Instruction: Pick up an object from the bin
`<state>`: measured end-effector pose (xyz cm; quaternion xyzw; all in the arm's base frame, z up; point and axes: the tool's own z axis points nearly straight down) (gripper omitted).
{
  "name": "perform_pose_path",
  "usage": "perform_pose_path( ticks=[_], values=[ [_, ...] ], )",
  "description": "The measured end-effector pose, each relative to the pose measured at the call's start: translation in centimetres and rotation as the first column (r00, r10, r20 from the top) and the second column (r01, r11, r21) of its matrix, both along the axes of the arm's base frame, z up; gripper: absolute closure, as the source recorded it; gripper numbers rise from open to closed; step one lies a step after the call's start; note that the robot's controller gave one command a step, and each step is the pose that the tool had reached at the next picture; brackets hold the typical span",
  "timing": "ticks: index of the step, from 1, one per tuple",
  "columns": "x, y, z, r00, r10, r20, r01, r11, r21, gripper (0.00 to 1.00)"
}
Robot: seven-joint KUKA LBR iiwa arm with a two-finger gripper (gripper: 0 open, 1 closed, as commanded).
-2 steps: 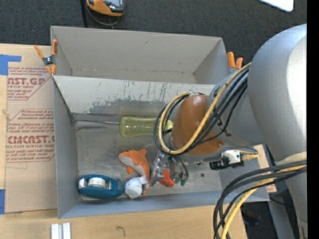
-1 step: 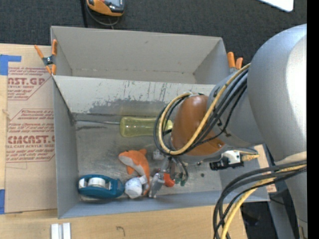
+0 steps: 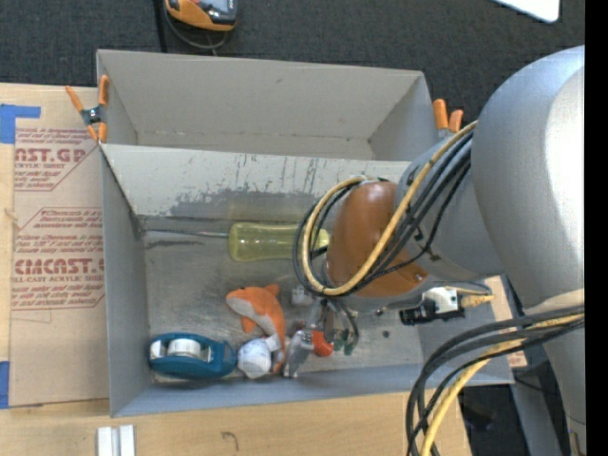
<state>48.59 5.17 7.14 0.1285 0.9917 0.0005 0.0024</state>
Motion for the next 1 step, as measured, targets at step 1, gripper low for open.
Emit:
perform_pose_path(
  ticks=[1],
  values=[
    [0.69,-3.13,0.88,1.000,0.004,-0.004,-0.004,1.000,-0.001,1.00]
  ],
)
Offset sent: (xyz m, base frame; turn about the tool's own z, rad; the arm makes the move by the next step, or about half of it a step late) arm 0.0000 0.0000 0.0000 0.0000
